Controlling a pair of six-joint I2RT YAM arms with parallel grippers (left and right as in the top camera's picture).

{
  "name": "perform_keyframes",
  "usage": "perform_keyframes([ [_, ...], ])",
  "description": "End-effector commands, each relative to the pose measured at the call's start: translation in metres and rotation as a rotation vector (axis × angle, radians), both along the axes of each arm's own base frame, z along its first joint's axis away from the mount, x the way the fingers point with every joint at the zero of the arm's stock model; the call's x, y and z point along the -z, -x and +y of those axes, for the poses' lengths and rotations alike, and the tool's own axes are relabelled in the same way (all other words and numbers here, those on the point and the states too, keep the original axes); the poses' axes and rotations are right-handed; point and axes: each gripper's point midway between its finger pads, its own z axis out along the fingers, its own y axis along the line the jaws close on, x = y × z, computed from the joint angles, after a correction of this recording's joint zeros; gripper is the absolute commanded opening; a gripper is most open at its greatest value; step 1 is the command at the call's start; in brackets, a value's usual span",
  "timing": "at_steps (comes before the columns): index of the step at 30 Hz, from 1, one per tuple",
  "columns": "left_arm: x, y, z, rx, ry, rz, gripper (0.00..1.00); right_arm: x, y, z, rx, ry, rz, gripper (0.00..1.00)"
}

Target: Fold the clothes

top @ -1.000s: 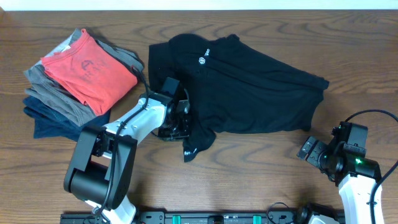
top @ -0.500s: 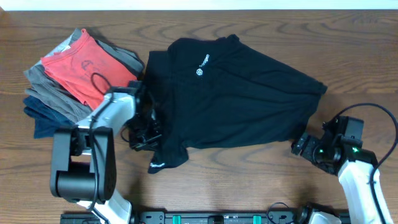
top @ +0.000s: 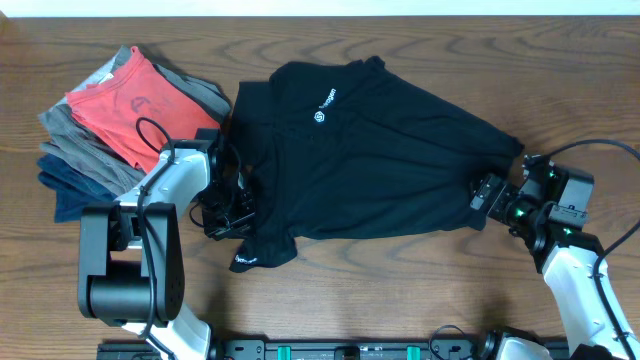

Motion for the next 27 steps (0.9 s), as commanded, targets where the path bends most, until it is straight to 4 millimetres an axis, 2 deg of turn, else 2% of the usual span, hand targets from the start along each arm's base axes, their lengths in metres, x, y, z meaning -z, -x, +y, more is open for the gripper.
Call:
perform_keyframes([
  [1,-0.005,-0.007,0.003,0.002,-0.013,-0.032,0.06,-0.011,-0.012,-0.007,0.034,0.002,-0.055,0.97],
  [4,-0.004,-0.008,0.003,0.001,-0.013,-0.039,0.06,-0.02,-0.022,-0.01,0.034,0.016,-0.108,0.98],
  [7,-0.004,-0.009,0.003,0.001,-0.013,-0.043,0.06,-0.016,-0.023,-0.009,0.045,0.001,-0.096,0.98],
  [12,-0.004,-0.012,0.003,0.001,-0.012,-0.055,0.06,0.012,-0.019,0.005,0.004,-0.029,-0.006,0.98],
  [16,-0.004,-0.013,0.003,0.001,-0.012,-0.058,0.06,0.033,-0.025,0.016,-0.036,-0.032,0.026,0.97],
  [19,-0.004,-0.012,0.003,0.001,-0.012,-0.057,0.06,0.049,-0.033,0.009,0.021,-0.02,0.044,0.94],
  [23,-0.004,-0.013,0.003,0.001,-0.012,-0.058,0.06,0.064,-0.045,0.002,0.072,-0.018,0.035,0.85],
  [24,-0.004,-0.013,0.003,0.001,-0.012,-0.058,0.06,0.069,-0.047,0.001,0.071,-0.017,0.033,0.79],
  [26,-0.004,-0.013,0.003,0.001,-0.012,-0.059,0.06,0.078,-0.05,0.001,0.07,-0.018,0.036,0.63],
  [27,-0.004,-0.013,0.003,0.001,-0.011,-0.06,0.06,0.083,-0.051,0.001,0.069,-0.018,0.037,0.51],
])
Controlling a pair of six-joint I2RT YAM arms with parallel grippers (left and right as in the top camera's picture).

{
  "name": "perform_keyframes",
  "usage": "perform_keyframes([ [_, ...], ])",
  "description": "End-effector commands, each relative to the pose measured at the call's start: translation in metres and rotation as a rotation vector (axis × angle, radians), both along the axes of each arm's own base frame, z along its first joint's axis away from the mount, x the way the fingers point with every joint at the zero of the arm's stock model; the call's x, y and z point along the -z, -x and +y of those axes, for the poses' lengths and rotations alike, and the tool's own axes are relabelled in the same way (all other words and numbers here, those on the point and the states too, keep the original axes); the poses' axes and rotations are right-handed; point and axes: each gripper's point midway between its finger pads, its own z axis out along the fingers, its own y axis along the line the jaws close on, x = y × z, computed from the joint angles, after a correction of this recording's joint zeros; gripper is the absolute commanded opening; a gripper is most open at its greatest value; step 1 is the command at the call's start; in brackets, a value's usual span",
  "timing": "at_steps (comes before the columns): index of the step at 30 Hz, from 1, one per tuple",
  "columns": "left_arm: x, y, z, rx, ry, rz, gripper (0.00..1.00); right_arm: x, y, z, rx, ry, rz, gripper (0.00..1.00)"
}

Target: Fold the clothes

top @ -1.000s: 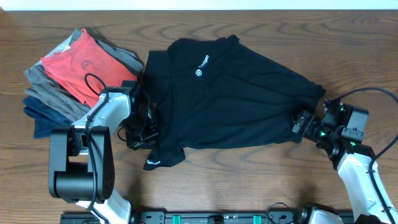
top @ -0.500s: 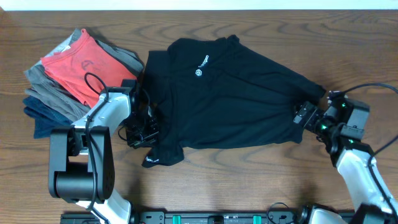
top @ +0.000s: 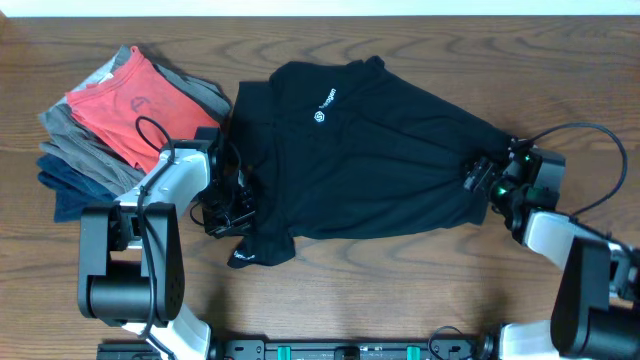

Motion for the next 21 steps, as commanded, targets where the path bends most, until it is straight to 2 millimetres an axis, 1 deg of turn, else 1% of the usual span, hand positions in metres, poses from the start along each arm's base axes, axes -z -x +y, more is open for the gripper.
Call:
perform_keyframes([
  [1,-0.005,-0.007,0.002,0.0,-0.009,-0.035,0.06,0.031,0.005,0.001,0.019,-0.006,0.068,0.4],
  [2,-0.005,-0.008,0.001,0.0,-0.005,-0.038,0.06,0.033,0.001,0.001,0.019,-0.003,0.055,0.3],
  [3,-0.005,-0.009,-0.001,0.002,0.003,-0.042,0.06,0.034,-0.004,-0.001,0.021,0.002,0.034,0.23],
  [4,-0.005,-0.01,-0.003,0.004,0.008,-0.049,0.06,0.034,-0.008,-0.003,0.029,0.015,0.013,0.19],
  [6,-0.005,-0.014,-0.007,0.015,0.017,-0.068,0.06,0.03,-0.021,-0.016,0.07,0.066,-0.038,0.18],
  [8,-0.005,-0.019,-0.014,0.028,0.034,-0.094,0.06,0.02,-0.034,-0.032,0.127,0.129,-0.095,0.18],
  [10,-0.006,-0.025,-0.022,0.042,0.056,-0.127,0.06,0.002,-0.051,-0.048,0.184,0.186,-0.159,0.16],
  [12,-0.006,-0.032,-0.029,0.054,0.076,-0.161,0.06,-0.02,-0.071,-0.058,0.202,0.204,-0.222,0.16],
  [14,-0.007,-0.04,-0.037,0.062,0.096,-0.201,0.06,-0.04,-0.091,-0.065,0.206,0.202,-0.26,0.2],
  [16,-0.007,-0.047,-0.043,0.069,0.1,-0.234,0.06,-0.055,-0.106,-0.065,0.174,0.203,-0.269,0.22],
  [17,-0.007,-0.051,-0.045,0.076,0.102,-0.251,0.06,-0.058,-0.11,-0.064,0.159,0.207,-0.263,0.24],
  [18,-0.007,-0.054,-0.047,0.081,0.105,-0.268,0.06,-0.061,-0.113,-0.062,0.133,0.206,-0.249,0.29],
  [20,-0.008,-0.061,-0.05,0.087,0.109,-0.3,0.06,-0.059,-0.114,-0.054,0.076,0.193,-0.203,0.47],
  [21,-0.008,-0.063,-0.05,0.08,0.109,-0.307,0.06,-0.056,-0.111,-0.05,0.047,0.185,-0.167,0.47],
])
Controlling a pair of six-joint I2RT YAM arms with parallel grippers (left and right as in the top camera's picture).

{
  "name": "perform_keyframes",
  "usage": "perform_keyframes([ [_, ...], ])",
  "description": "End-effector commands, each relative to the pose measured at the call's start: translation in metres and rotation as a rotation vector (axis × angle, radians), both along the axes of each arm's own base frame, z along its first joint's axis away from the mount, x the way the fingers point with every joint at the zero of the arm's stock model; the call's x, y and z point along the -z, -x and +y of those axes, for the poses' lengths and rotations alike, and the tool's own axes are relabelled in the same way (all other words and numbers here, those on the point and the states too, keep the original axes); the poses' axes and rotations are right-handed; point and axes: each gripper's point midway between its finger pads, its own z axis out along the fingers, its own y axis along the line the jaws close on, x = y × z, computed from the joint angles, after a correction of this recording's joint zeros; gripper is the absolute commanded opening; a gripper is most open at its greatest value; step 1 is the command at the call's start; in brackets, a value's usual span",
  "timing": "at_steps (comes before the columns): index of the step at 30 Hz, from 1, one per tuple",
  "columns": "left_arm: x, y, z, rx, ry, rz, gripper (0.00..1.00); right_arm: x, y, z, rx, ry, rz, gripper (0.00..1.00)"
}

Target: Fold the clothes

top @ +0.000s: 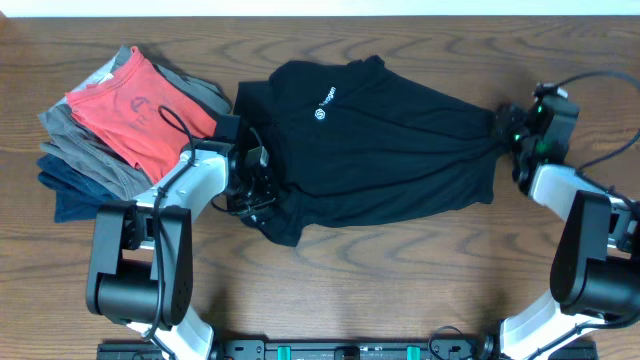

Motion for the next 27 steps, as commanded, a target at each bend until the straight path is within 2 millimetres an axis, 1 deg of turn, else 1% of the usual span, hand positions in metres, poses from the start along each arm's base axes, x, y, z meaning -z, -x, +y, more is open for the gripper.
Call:
perform_keyframes([
  [1,-0.009,-0.01,-0.005,-0.018,0.023,-0.038,0.06,0.002,0.005,0.008,-0.087,0.003,0.073,0.49],
  [3,-0.01,-0.011,-0.005,-0.02,0.024,-0.042,0.06,0.012,0.024,0.012,-0.093,-0.021,0.174,0.58],
  [5,-0.01,-0.011,-0.005,-0.02,0.023,-0.04,0.06,0.022,0.052,0.018,-0.094,-0.055,0.298,0.62],
  [9,-0.009,-0.01,-0.005,-0.02,0.023,-0.038,0.06,0.028,0.106,0.037,-0.147,-0.118,0.5,0.66],
  [11,-0.009,-0.009,-0.005,-0.02,0.022,-0.032,0.06,0.031,0.128,0.042,-0.164,-0.136,0.581,0.67],
  [13,-0.009,-0.007,-0.005,-0.02,0.02,-0.022,0.06,0.034,0.142,0.046,-0.175,-0.147,0.639,0.68],
  [15,-0.009,-0.004,-0.004,-0.02,0.018,-0.009,0.06,0.039,0.149,0.049,-0.185,-0.151,0.666,0.69],
  [17,-0.008,0.001,-0.003,-0.02,0.014,0.01,0.06,0.044,0.15,0.055,-0.199,-0.147,0.669,0.7],
  [20,-0.008,0.008,-0.002,-0.02,0.009,0.042,0.06,0.051,0.145,0.063,-0.225,-0.129,0.64,0.69],
  [24,-0.008,0.019,0.0,-0.02,-0.002,0.089,0.06,0.057,0.134,0.073,-0.257,-0.096,0.563,0.68],
  [26,-0.008,0.024,0.001,-0.02,-0.006,0.113,0.06,0.059,0.13,0.076,-0.268,-0.083,0.536,0.64],
  [27,-0.008,0.027,0.001,-0.019,-0.007,0.123,0.06,0.059,0.129,0.077,-0.272,-0.081,0.532,0.54],
])
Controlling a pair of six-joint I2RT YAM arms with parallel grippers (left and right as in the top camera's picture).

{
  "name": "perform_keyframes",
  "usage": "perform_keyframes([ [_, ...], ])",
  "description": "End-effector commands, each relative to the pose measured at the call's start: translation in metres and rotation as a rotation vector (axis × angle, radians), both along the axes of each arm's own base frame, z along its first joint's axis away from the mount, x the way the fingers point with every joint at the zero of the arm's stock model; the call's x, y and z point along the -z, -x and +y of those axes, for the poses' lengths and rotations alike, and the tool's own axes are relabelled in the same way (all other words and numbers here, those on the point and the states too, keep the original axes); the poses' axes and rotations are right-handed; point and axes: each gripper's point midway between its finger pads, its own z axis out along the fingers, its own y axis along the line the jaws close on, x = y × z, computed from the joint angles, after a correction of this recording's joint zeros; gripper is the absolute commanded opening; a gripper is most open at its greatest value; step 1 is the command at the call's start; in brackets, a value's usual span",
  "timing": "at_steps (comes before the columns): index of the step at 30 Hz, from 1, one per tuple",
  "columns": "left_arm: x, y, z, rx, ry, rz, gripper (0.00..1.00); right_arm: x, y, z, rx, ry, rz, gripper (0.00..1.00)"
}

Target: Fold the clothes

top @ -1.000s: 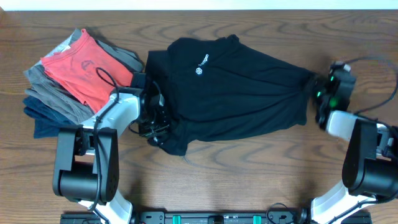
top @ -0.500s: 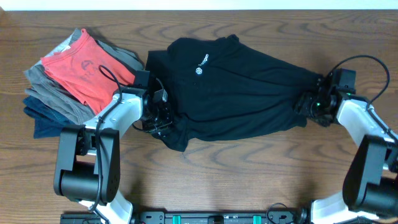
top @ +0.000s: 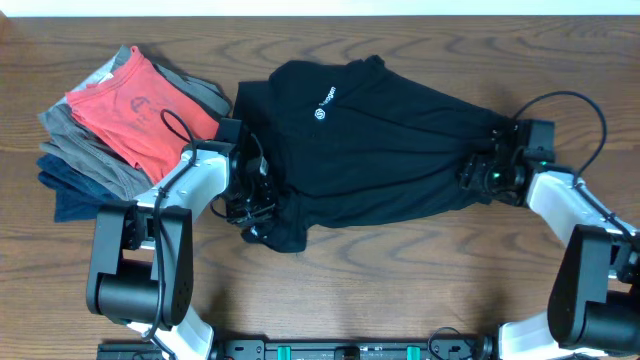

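A black polo shirt lies across the middle of the table, collar to the far side and a small white logo on the chest. My left gripper is at its near left corner, shut on the bunched sleeve. My right gripper sits on the shirt's right end, shut on gathered fabric. The fingers of both are partly hidden by dark cloth.
At the left stands a stack of folded clothes: a red shirt on top, grey and blue pieces beneath. Bare wooden table runs along the near side. Cables trail from both arms.
My right gripper has moved from the far right corner of the shirt down and to the left, and the shirt's right end has come inward with it. My left gripper sits slightly nearer me.
First the left gripper held the near left sleeve low and the right gripper stood at the shirt's right hem. The right gripper then closed in on the hem. Then it had carried the hem farther away while the left had drawn the sleeve inward. Now both ends are bunched toward the body.
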Motion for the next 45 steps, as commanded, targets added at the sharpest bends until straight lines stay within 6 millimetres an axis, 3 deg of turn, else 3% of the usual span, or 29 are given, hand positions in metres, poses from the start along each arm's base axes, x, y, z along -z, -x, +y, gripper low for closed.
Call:
perform_keyframes([
  [1,-0.007,0.001,0.0,-0.001,-0.001,0.001,0.06,0.007,0.005,0.008,-0.025,-0.001,0.013,0.43],
  [4,-0.007,0.004,0.001,0.0,-0.003,0.012,0.06,0.01,0.017,0.01,-0.028,-0.01,0.062,0.08],
  [6,-0.007,0.004,0.001,0.0,-0.004,0.015,0.06,0.012,0.028,0.009,-0.021,-0.017,0.109,0.01],
  [9,-0.007,0.006,0.001,0.014,-0.003,0.016,0.06,0.001,0.051,0.006,-0.001,-0.032,0.21,0.01],
  [12,-0.008,0.009,0.002,0.024,-0.003,0.024,0.06,-0.033,0.062,-0.001,0.026,-0.041,0.252,0.01],
  [16,-0.008,0.01,0.002,0.024,-0.004,0.03,0.06,-0.101,0.042,-0.016,0.056,-0.026,0.153,0.01],
  [19,-0.008,0.01,0.002,0.024,-0.004,0.029,0.06,-0.13,0.019,-0.024,0.028,0.004,0.057,0.02],
  [20,-0.008,0.01,0.002,0.024,-0.004,0.028,0.06,-0.133,0.011,-0.025,0.023,0.012,0.03,0.11],
  [22,-0.008,0.009,0.002,0.024,-0.003,0.024,0.06,-0.128,0.001,-0.027,0.018,0.018,0.01,0.42],
  [24,-0.008,0.008,0.001,0.024,-0.003,0.02,0.06,-0.113,-0.001,-0.026,0.003,0.013,0.046,0.51],
  [26,-0.008,0.007,0.001,0.024,-0.002,0.018,0.06,-0.096,0.007,-0.024,-0.002,0.0,0.128,0.51],
  [30,-0.008,0.007,0.001,0.024,-0.002,0.017,0.06,-0.072,0.038,-0.018,-0.004,-0.038,0.314,0.42],
  [38,-0.007,0.003,0.001,0.024,0.001,-0.001,0.06,-0.073,0.083,-0.005,-0.06,-0.073,0.495,0.44],
  [41,-0.007,0.003,0.001,0.024,0.001,-0.002,0.06,-0.067,0.091,0.007,-0.115,-0.064,0.523,0.47],
  [45,-0.007,0.003,0.001,0.024,0.001,-0.001,0.06,-0.041,0.089,0.015,-0.129,0.006,0.501,0.5],
])
